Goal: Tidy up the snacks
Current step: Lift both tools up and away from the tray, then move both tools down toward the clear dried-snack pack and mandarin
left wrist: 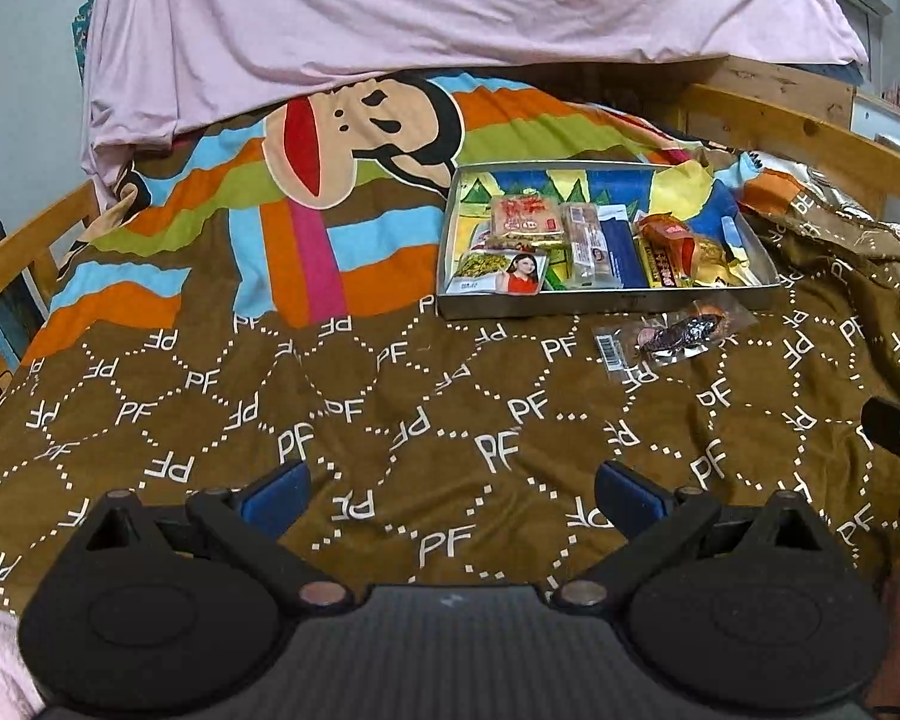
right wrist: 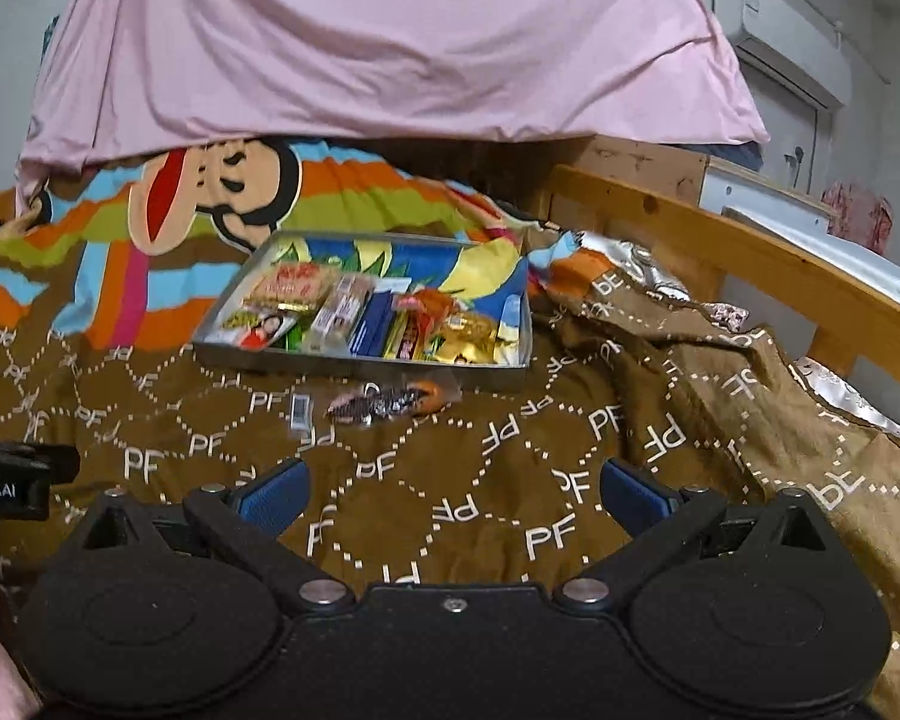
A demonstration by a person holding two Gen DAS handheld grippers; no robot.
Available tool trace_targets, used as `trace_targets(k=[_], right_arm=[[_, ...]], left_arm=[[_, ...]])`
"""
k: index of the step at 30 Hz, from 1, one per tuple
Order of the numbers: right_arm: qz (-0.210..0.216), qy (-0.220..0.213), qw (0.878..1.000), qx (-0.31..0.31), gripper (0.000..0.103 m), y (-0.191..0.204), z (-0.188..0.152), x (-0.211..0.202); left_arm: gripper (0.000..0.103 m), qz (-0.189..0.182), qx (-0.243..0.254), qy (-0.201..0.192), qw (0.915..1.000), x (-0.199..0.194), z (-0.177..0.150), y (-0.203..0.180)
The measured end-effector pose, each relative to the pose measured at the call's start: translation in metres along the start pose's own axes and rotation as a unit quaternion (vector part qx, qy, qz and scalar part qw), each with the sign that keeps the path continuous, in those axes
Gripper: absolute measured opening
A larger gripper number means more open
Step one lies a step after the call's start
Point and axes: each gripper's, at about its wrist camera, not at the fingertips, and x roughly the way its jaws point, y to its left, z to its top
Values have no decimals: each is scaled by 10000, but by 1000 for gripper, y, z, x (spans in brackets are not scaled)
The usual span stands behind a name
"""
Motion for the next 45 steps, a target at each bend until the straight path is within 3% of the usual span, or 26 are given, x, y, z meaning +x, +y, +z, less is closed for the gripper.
trace_targets(k=[8,34,45], right_arm=[[-27,382,9992,-136,102,4,-3,14],[209,757,9969,2,102,3,-1,36],[274,670,9973,-137,102,4,18,58]], left_arm=[[103,66,6,152,9999,6,1,0],[103,45,200,535,9984,36,18,-9],[103,-1,341,308,9989,50,42,-13]])
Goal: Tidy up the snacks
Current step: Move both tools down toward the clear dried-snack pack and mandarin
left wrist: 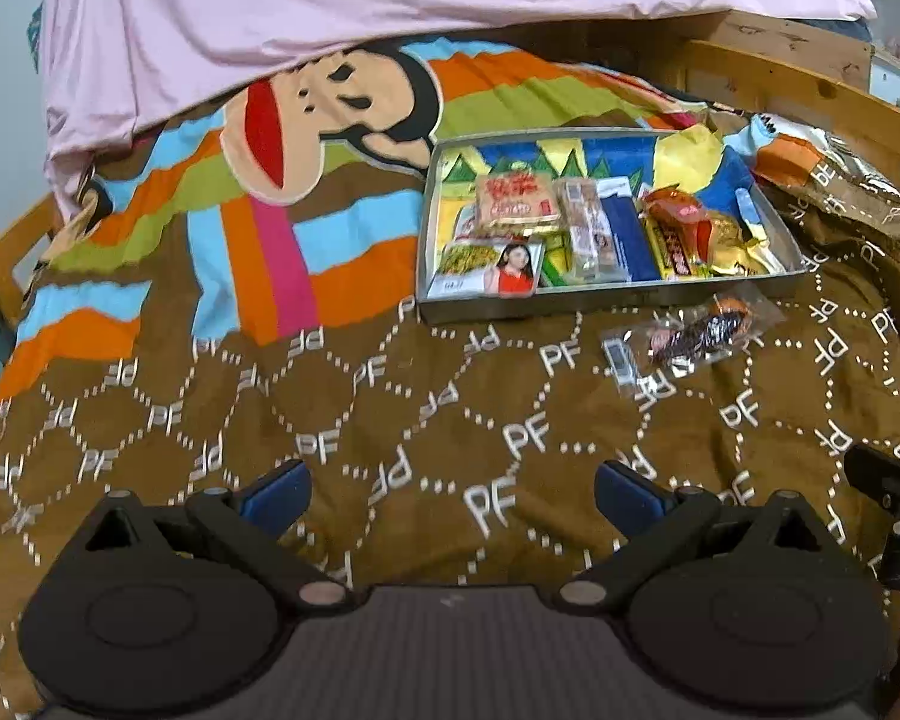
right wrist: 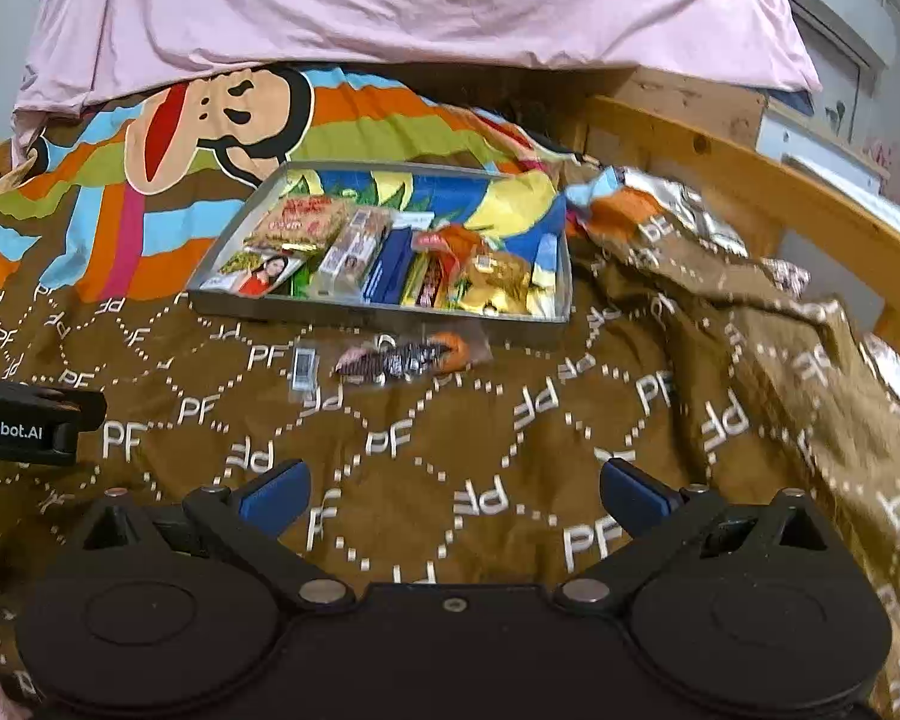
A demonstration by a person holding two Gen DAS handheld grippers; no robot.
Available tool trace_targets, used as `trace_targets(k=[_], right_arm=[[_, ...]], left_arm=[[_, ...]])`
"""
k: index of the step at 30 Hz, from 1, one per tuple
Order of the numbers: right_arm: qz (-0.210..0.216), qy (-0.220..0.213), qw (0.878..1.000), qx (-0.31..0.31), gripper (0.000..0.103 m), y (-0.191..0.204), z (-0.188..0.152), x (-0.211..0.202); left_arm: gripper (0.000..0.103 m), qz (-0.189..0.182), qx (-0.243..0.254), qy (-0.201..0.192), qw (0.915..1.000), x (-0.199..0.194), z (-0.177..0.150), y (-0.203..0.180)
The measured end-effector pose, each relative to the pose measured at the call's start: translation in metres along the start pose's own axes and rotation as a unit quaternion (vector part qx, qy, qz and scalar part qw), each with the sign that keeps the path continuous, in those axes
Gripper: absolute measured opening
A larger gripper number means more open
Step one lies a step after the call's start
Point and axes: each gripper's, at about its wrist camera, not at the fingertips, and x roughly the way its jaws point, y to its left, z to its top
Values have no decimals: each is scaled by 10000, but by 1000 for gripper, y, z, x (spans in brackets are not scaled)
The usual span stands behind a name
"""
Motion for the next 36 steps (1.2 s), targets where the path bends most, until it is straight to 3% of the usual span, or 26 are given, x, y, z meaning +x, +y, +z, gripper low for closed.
trace_targets(k=[6,13,19,28,36], right_arm=[[23,-152,9998,-143,102,-5,16,14],[-133,-327,9983,-473,102,-17,34,41],[-183,-367,9972,-622,102,-29,45,69],[-28,-424,9911,-1263,102,-36,56,102],[138,-38,9916,-1284,102,-44,55,137]], left_arm=[[103,-261,181,-61,9995,19,17,-8],[103,-588,60,-159,9981,49,36,-8],[103,-1015,327,-350,9937,78,50,-19],[103,-2080,1218,-669,9682,118,62,-35],[103,-2718,2005,-651,9390,140,66,-61]])
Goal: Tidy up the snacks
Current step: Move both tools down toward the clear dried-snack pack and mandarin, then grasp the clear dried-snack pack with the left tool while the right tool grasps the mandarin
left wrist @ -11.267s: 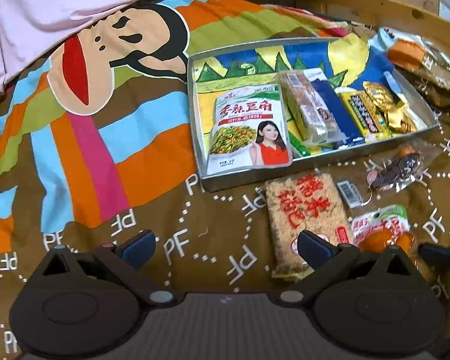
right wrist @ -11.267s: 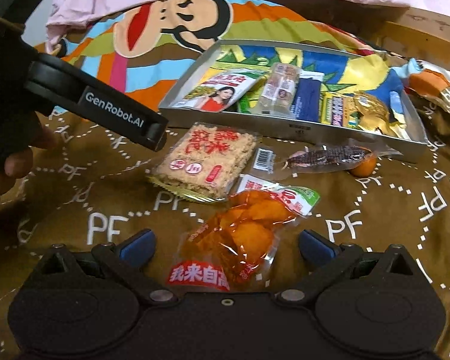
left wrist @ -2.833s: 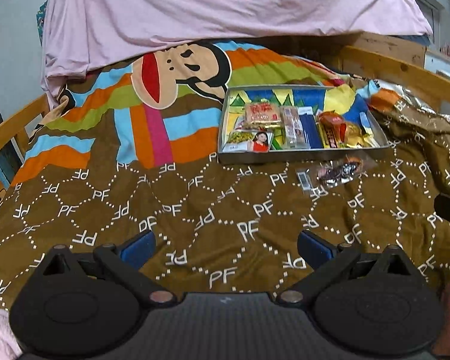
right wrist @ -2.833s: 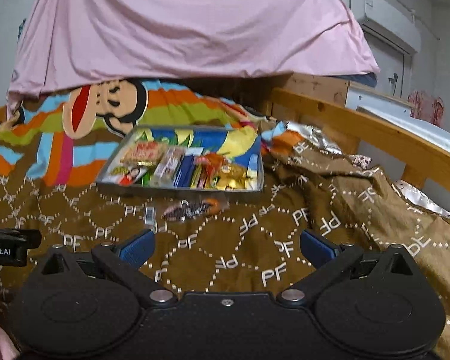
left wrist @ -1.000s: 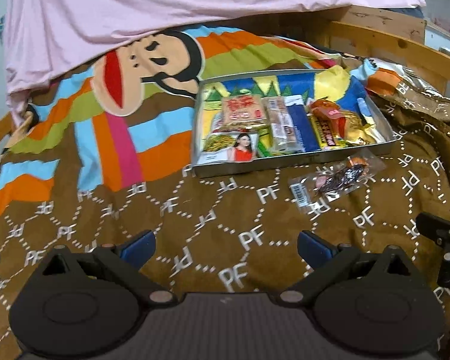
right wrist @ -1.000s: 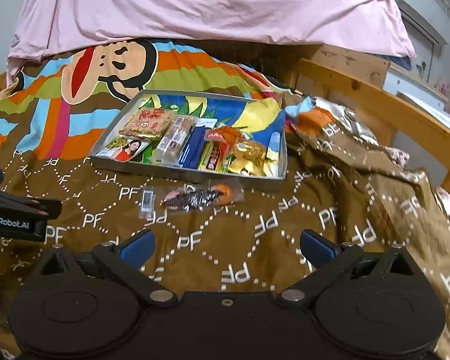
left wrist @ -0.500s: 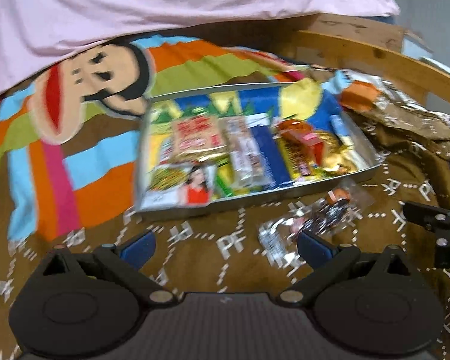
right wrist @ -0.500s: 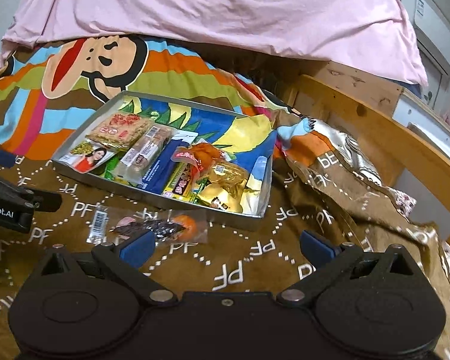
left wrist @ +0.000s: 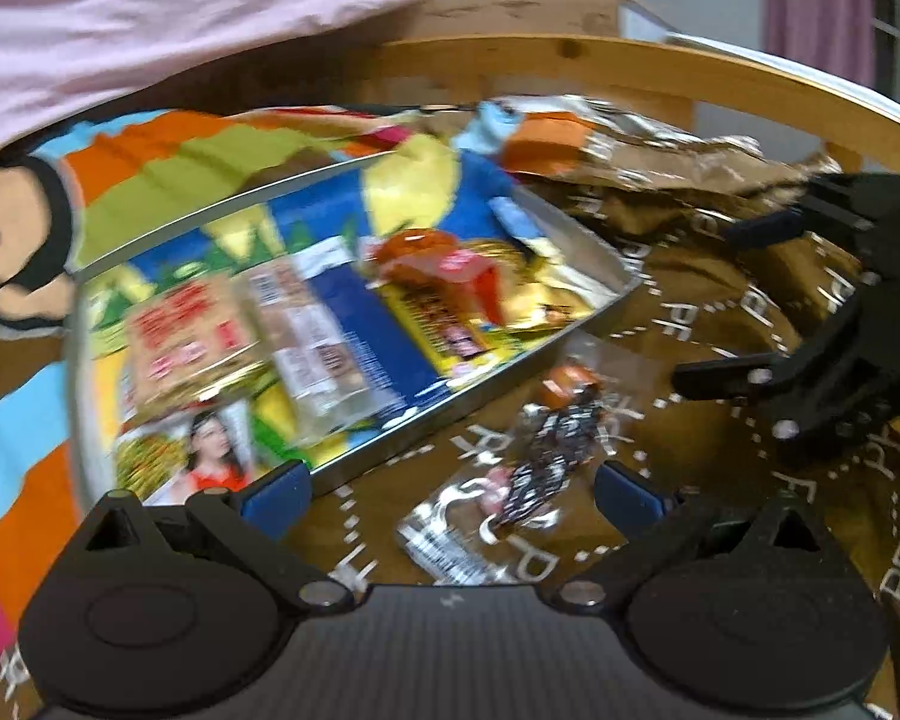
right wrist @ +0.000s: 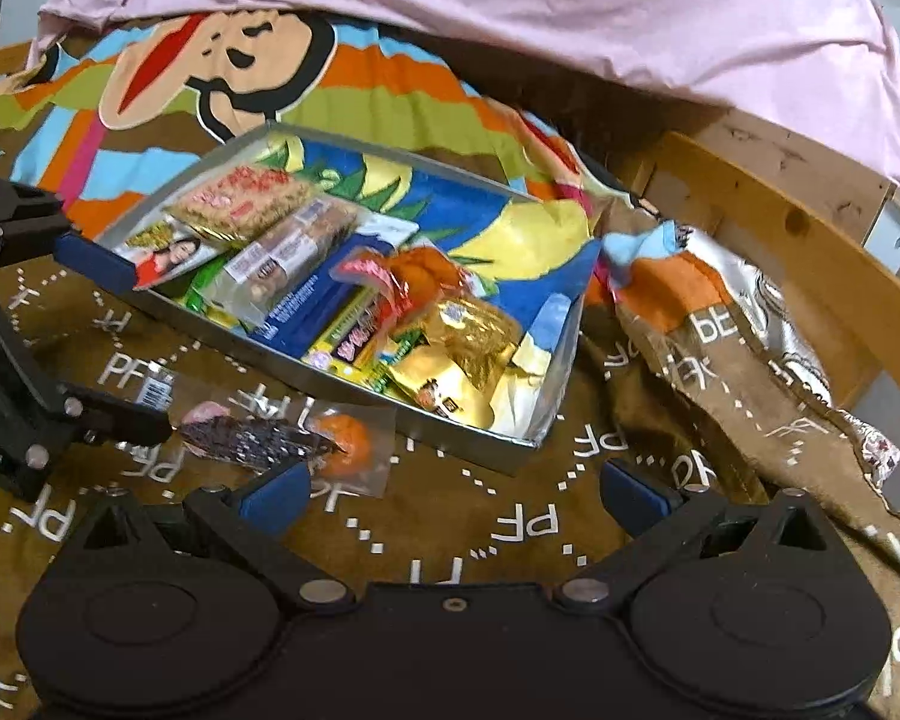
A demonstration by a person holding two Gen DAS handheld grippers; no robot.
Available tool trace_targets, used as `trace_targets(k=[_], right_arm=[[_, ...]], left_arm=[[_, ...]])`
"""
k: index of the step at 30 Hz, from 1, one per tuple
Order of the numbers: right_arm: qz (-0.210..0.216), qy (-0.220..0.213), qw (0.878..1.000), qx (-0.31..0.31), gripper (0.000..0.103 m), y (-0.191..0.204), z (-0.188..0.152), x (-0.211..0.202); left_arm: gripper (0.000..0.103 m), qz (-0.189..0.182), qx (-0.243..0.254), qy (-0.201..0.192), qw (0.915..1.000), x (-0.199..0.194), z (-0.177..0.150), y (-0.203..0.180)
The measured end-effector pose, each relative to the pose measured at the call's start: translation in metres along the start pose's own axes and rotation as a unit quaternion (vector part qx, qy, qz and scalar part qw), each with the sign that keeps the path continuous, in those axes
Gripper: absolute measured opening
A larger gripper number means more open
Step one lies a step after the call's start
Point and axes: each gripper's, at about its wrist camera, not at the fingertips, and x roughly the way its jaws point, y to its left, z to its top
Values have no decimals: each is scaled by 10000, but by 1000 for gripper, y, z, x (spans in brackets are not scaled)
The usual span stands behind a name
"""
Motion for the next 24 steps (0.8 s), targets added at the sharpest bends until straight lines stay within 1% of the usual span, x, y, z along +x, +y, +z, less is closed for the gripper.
trace_targets(k=[3,6,9,12,14,17,19,21,23,24], right_arm=[[-5,78,9999,-113,102,0,-2,9],[100,173,9997,-172,102,0,-6,17],[186,236,9992,-253,102,1,-8,23],[164,233,9991,-325,102,3,-7,25],[126,239,9991,-337,102,3,-7,27],[128,272,9990,-321,102,2,-8,28],[145,273,9990,-311,101,2,-9,28],[152,275,9990,-303,101,2,-9,29],[150,263,9991,-310,101,1,-9,29],[145,261,9991,-311,101,1,-9,29]], left_arm=[[103,-266,255,85,9993,12,2,-5],[103,-358,491,147,9980,23,1,-9],[103,-356,487,133,9981,30,1,-9],[103,-420,549,69,9976,31,2,-11],[103,-518,640,56,9966,31,3,-14],[103,-752,836,192,9935,34,2,-22],[101,-631,1006,229,9927,38,0,-28],[97,-510,961,340,9935,42,0,-27],[92,-471,684,486,9954,49,2,-21],[89,-549,520,574,9955,51,3,-17]])
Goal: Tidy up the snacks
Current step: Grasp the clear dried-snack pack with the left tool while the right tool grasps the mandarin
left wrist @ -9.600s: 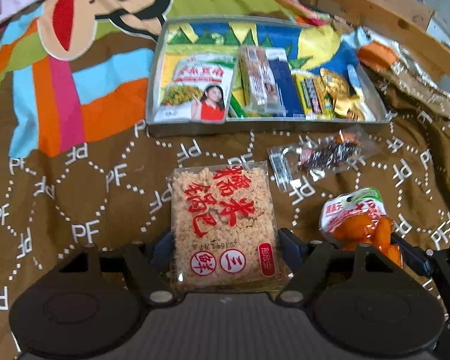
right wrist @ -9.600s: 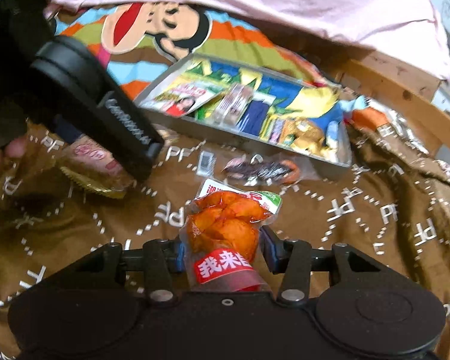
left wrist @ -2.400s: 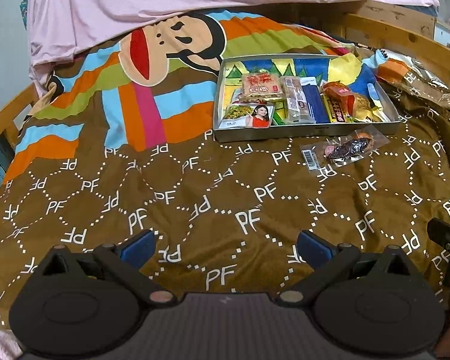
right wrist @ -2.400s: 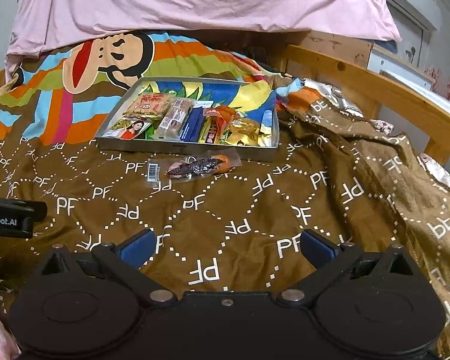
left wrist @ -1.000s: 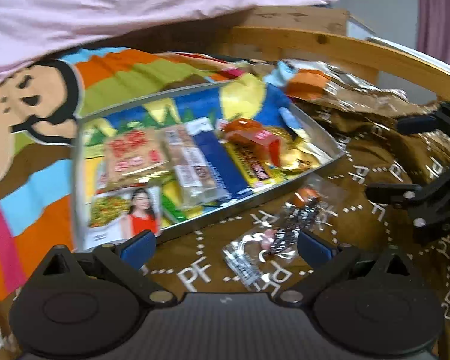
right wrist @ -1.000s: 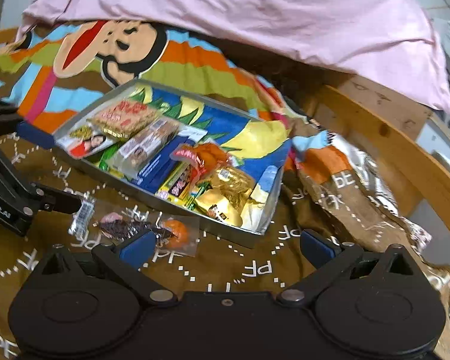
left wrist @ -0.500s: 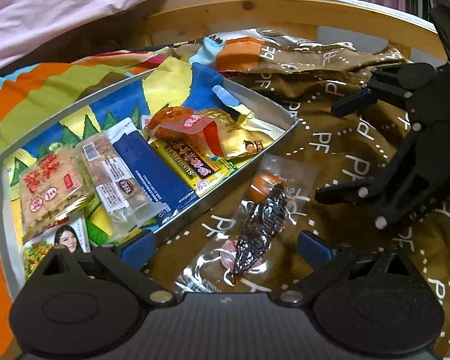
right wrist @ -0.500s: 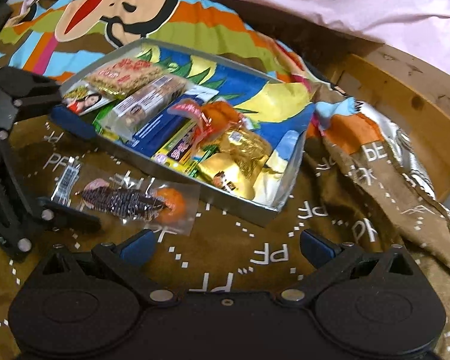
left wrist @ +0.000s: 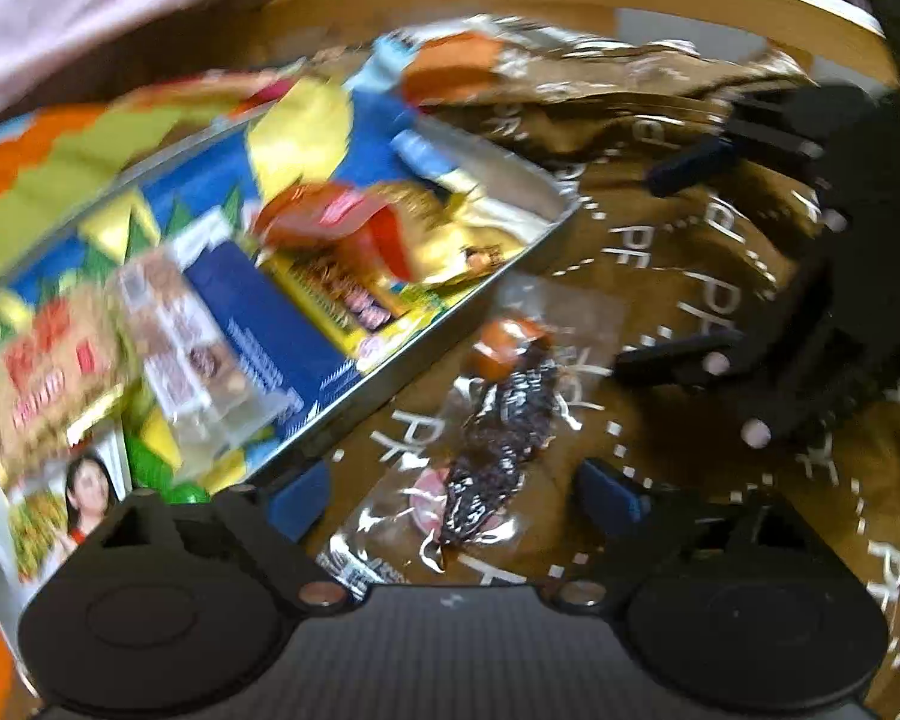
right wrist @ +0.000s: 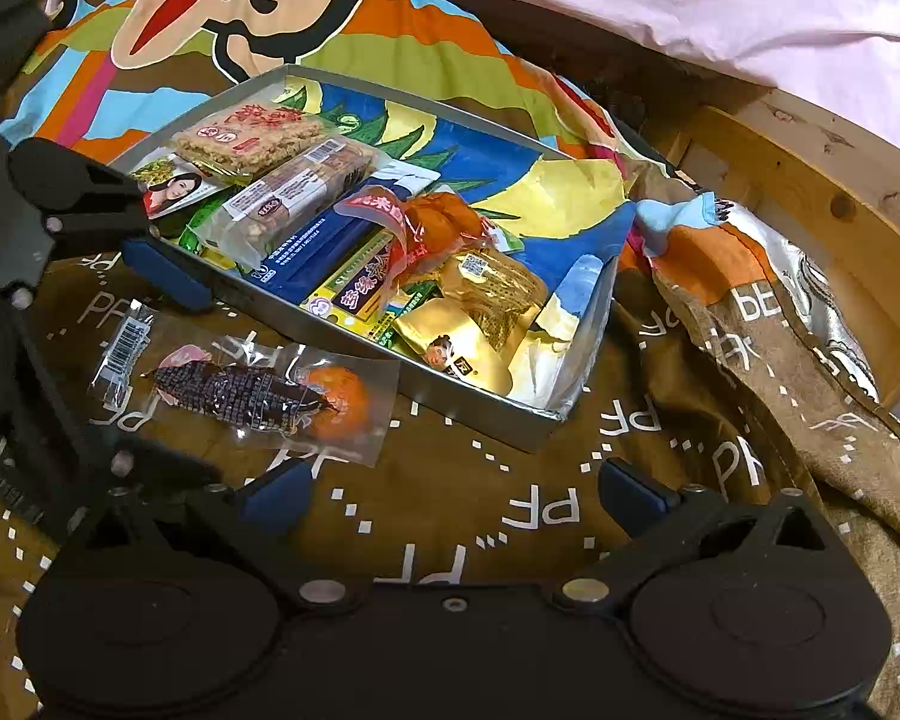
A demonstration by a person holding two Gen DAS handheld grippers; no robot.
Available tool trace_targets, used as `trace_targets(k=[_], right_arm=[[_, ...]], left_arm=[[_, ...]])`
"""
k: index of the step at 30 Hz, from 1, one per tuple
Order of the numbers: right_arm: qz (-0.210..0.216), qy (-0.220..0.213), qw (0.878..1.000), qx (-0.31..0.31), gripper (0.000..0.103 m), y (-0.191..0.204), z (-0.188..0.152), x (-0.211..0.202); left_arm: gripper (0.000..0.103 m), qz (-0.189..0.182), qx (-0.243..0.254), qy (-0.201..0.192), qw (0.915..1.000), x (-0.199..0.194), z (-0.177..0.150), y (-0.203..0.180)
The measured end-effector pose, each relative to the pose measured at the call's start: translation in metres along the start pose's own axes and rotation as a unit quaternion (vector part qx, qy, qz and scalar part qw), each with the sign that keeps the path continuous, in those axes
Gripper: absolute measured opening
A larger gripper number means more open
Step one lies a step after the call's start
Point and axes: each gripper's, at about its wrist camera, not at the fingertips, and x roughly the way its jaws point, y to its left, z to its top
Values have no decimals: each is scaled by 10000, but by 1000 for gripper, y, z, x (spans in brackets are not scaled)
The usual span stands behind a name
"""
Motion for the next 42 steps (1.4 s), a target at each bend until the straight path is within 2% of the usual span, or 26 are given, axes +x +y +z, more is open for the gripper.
trace_targets(k=[2,5,8,13,16,18,21,23,27,32,34,35,42], right_arm=[[5,11,10000,19,101,0,0,0],[26,28,10000,77,101,-1,-1,2],[40,46,9999,129,101,-2,-3,4],[6,29,9999,167,101,-3,-4,3],[33,-38,9998,183,101,-2,-5,0],[104,-69,9996,245,101,-1,-6,0],[247,-133,9988,414,96,1,-8,-1],[326,-222,9978,524,95,2,-8,-2],[514,-410,9943,834,91,3,-5,-1],[687,-382,9912,1061,82,11,4,17],[711,-324,9914,1053,71,17,6,27],[701,-305,9914,1060,69,19,7,31],[764,-305,9899,1150,47,23,8,38]], left_arm=[[86,-123,-272,40,9995,1,0,6],[79,-122,-345,64,9993,0,0,5],[73,-68,-444,193,9988,-3,-1,4],[65,123,-958,421,9944,-10,-1,2],[62,407,-1495,593,9861,-16,-4,1],[57,734,-1790,791,9779,-18,-6,0],[54,1035,-2189,1011,9650,-25,-13,3],[54,1081,-2517,1101,9554,-30,-22,8],[54,932,-2968,837,9467,-37,-32,21],[54,977,-3260,528,9388,-40,-36,30],[54,990,-3334,481,9363,-40,-34,31],[54,997,-3371,454,9351,-39,-34,33],[55,1178,-3297,343,9361,-34,-29,33]])
